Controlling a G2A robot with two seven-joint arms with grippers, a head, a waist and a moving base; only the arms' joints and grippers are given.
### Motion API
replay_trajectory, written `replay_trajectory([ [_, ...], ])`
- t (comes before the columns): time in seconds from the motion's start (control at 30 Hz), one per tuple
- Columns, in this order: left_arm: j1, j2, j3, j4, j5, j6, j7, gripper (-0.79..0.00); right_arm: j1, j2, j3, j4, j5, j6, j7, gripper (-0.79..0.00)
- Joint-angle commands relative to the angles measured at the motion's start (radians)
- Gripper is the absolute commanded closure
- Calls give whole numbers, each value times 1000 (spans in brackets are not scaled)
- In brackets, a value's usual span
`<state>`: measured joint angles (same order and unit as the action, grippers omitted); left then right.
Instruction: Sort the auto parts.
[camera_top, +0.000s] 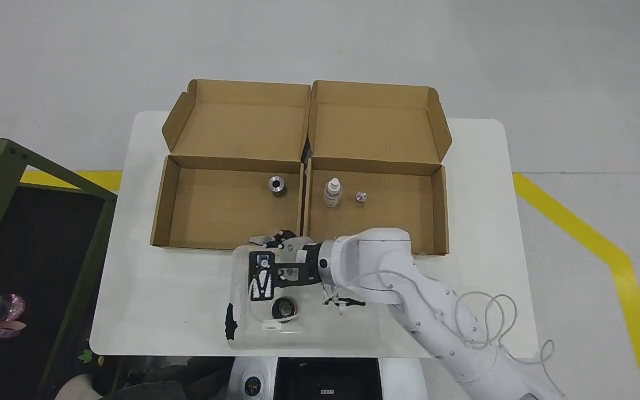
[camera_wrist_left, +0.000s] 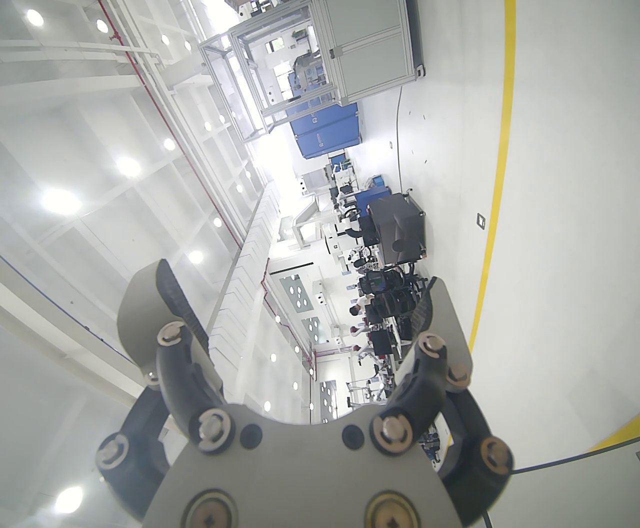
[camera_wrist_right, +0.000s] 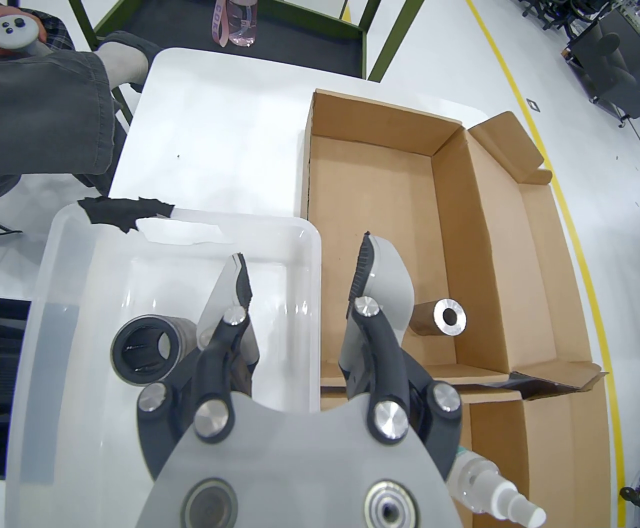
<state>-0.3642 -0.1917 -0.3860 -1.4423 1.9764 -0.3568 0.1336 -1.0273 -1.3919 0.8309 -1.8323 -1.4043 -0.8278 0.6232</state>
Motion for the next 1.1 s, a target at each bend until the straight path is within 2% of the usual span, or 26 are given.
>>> replay_trajectory([
  [0.0, 0, 0, 0, 0, 0, 0, 0, -785, -21, 7, 6, -25, -4, -12, 7, -388],
  [0.1, 0, 0, 0, 0, 0, 0, 0, -785, -55, 17, 14, -54, -12, -30, 13, -388],
  [0.17, 0, 0, 0, 0, 0, 0, 0, -785, -79, 25, 23, -59, -13, -41, 13, -409],
  [0.2, 0, 0, 0, 0, 0, 0, 0, -785, -91, 29, 28, -59, -17, -44, 13, -446],
  [0.3, 0, 0, 0, 0, 0, 0, 0, -785, -127, 40, 39, -65, -22, -67, 7, -465],
  [0.7, 0, 0, 0, 0, 0, 0, 0, -785, -226, 78, 63, -115, -67, -124, -14, -480],
  [1.07, 0, 0, 0, 0, 0, 0, 0, -785, -233, 91, 29, -65, -99, -130, -44, -477],
])
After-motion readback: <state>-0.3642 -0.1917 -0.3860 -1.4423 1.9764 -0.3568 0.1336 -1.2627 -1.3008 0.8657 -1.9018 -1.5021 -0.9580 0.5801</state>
